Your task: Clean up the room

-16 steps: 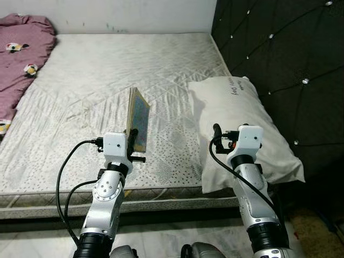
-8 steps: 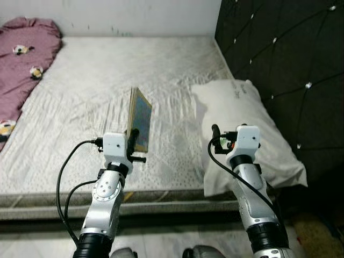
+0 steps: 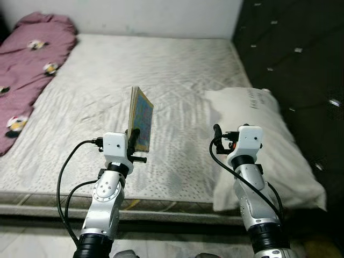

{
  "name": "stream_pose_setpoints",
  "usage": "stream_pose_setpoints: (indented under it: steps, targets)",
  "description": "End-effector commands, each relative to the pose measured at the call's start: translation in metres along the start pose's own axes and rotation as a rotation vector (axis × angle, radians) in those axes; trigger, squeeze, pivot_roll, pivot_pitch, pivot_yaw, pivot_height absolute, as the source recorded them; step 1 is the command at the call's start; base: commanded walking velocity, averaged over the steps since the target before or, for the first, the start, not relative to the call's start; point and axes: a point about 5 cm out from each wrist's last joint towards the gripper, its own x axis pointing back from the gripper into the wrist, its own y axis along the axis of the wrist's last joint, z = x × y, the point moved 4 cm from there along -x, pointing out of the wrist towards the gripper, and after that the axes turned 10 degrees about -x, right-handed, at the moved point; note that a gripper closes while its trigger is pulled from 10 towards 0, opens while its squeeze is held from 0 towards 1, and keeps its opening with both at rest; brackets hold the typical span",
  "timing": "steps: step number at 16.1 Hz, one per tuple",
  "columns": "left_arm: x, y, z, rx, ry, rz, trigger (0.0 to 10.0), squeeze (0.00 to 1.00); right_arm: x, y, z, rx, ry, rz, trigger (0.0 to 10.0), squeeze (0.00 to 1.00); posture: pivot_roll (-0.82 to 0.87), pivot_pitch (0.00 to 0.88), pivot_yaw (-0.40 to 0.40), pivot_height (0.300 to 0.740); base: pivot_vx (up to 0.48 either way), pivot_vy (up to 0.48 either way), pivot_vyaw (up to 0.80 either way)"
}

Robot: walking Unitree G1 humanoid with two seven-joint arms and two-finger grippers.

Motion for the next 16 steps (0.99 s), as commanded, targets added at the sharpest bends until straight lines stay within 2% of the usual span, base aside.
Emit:
stream_pose_setpoints:
  steps: [1,6,9,13,16]
  targets:
    - [-0.002,0.014,0.002,-0.002,0.005,-0.058,10.0,0.0,-0.001,-0.001,0.0,0.002,0.0,0.002,10.0,0.0,-0.05,0.025,-0.009,0.74,0.356,0.0,0.0]
    - [0.0,0.01,0.005,-0.003,0.021,-0.04,10.0,0.0,0.004,0.001,-0.006,0.028,0.002,-0.01,10.0,0.0,-0.05,0.021,-0.008,0.74,0.062,0.0,0.0]
    - [0.005,0.008,0.013,-0.007,0.064,-0.037,10.0,0.0,0.008,0.002,-0.016,0.033,-0.015,-0.015,10.0,0.0,-0.05,0.014,-0.006,0.74,0.0,0.0,0.0]
    - [0.027,-0.004,0.039,-0.008,0.176,0.014,10.0,0.0,0.017,0.001,-0.034,0.032,-0.089,-0.027,10.0,0.0,-0.05,0.003,0.012,0.74,0.0,0.0,0.0]
    - [0.037,-0.012,0.042,0.0,0.18,0.039,10.0,0.0,0.023,-0.007,-0.039,0.03,-0.118,-0.006,10.0,0.0,-0.04,0.0,0.005,0.74,0.0,0.0,-0.68]
